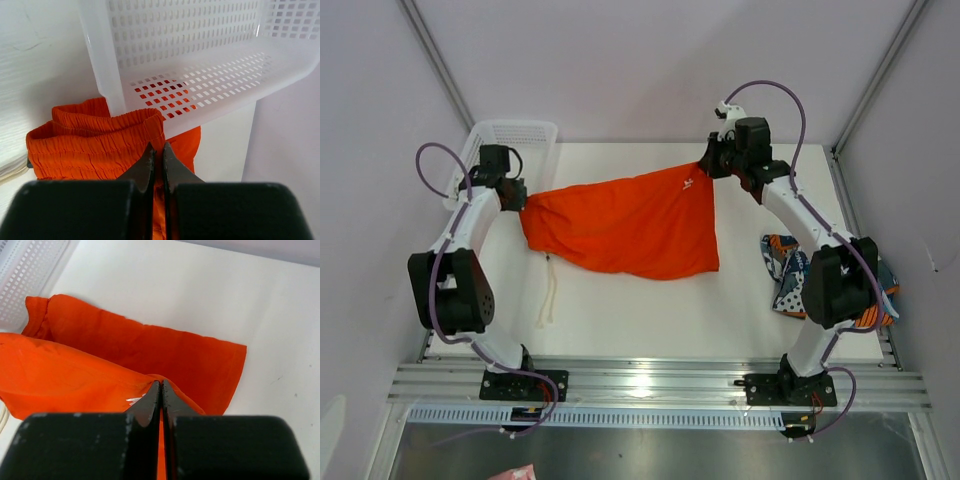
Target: Fold and stack the shorts
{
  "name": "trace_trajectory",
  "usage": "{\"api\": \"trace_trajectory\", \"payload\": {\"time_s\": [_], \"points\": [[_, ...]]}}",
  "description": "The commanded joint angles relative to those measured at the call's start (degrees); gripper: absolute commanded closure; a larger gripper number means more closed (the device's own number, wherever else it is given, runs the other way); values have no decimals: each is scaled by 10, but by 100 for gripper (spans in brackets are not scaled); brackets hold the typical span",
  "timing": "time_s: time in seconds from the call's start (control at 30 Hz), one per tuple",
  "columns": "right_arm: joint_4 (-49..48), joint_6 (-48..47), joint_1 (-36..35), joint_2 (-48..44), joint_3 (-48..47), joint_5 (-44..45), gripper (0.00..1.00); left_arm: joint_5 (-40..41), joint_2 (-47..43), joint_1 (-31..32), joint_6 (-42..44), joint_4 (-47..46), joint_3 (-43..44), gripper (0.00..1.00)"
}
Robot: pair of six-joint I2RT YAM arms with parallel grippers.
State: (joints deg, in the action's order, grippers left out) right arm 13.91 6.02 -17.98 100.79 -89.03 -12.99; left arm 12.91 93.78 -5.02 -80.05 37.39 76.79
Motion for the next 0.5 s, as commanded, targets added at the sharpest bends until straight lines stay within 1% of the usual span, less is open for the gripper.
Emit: {"api": "trace_trajectory", "payload": {"time_s": [0.0, 0.17, 0.47], "points": [[-37, 10, 13, 25, -39, -8, 100, -16, 24, -5, 1, -8, 48, 100], [-51, 21, 23, 54, -43, -5, 100, -20, 53, -5, 7, -9, 75, 100], [-57, 28, 29, 102, -56, 12, 100, -17, 61, 2, 15, -30, 77, 100]]}}
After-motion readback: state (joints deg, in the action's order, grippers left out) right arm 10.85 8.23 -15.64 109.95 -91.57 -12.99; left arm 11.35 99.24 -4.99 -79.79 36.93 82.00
